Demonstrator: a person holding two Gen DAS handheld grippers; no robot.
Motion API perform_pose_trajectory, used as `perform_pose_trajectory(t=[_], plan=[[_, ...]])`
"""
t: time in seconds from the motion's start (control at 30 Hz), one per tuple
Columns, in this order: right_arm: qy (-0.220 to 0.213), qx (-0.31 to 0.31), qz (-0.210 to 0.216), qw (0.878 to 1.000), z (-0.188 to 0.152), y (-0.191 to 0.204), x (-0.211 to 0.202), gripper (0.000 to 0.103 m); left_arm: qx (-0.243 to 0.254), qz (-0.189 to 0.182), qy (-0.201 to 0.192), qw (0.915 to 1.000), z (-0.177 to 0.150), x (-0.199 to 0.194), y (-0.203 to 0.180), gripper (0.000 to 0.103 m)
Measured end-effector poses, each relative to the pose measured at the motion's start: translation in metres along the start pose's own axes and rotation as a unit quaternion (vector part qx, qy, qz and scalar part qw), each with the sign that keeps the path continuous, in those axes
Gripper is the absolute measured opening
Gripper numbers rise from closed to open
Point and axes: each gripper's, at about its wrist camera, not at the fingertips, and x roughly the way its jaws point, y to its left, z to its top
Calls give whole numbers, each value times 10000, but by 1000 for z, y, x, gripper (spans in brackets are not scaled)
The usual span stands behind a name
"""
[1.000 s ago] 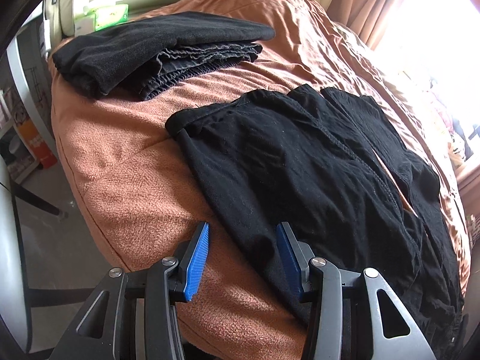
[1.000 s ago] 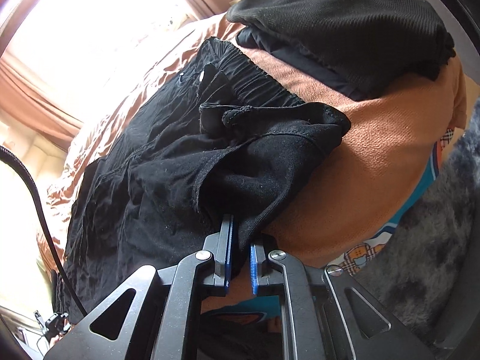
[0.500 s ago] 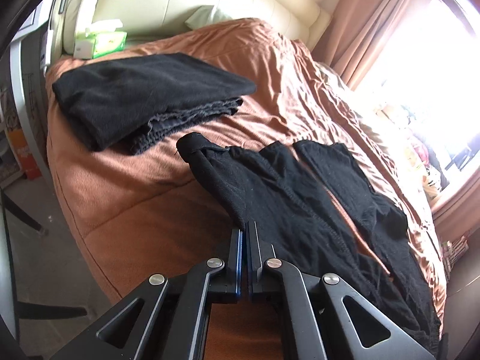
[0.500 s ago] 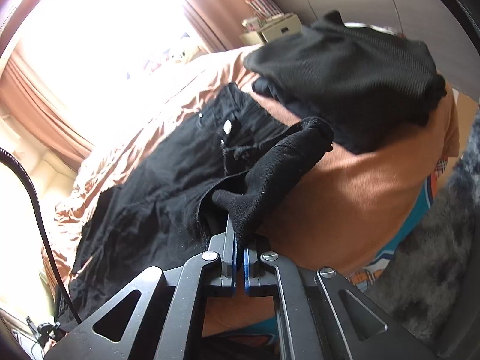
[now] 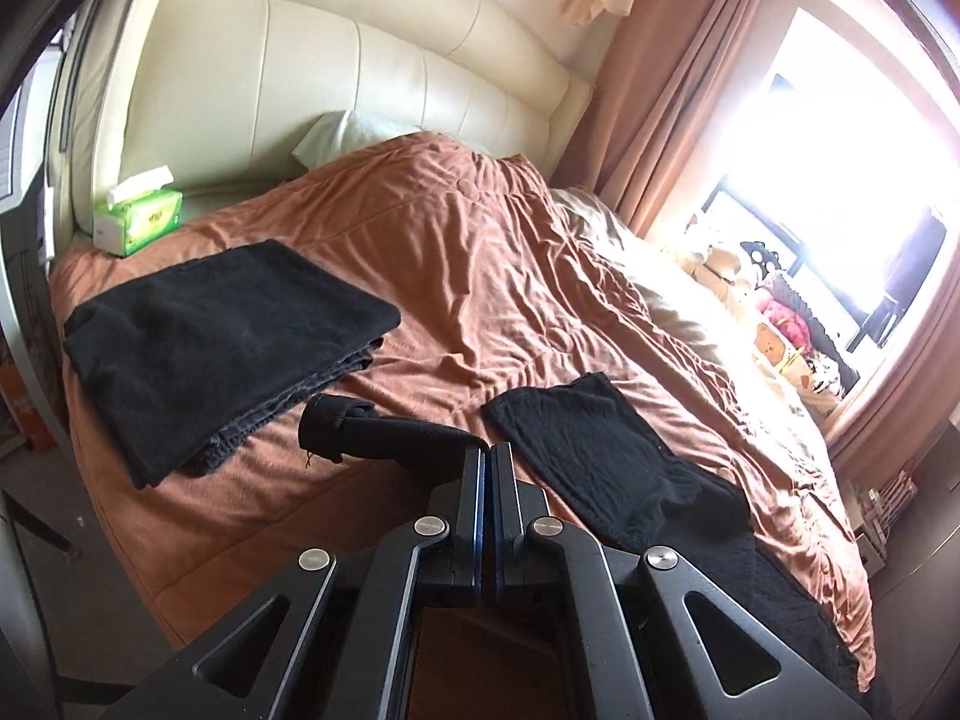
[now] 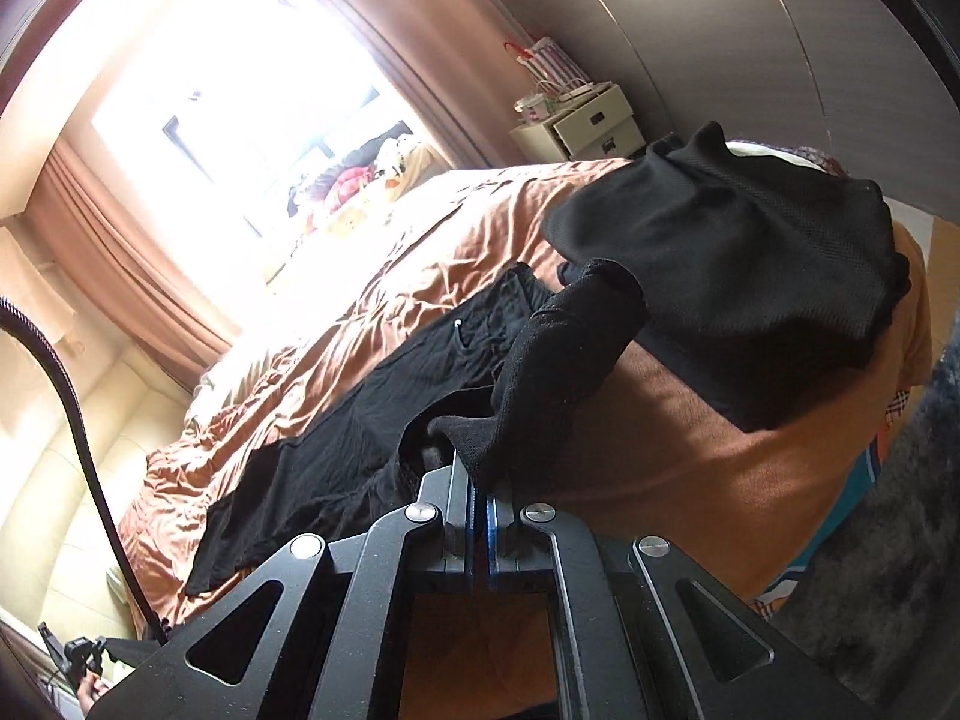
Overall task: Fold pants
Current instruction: 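Lift the hems with both grippers and fold the legs toward the waistband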
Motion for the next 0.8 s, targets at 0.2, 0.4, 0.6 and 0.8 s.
perform_pose_trajectory(t=[0.2,0.4,0.6,0.8], plan=[[-100,-47,53,9999,27,11,20,0,138,-65,-129,9998,29,20,-33,2],[-228,-147,29,9996,48,28,52,0,242,-95,-245,9994,55,46,-69,2],[-335,-169,-37,9993,60,38,86,0,378,-90,-341,9987,80,82,-109,2],[-370,-171,-164,9990,75,52,129,0,398,7,-325,9987,95,130,-139,1]])
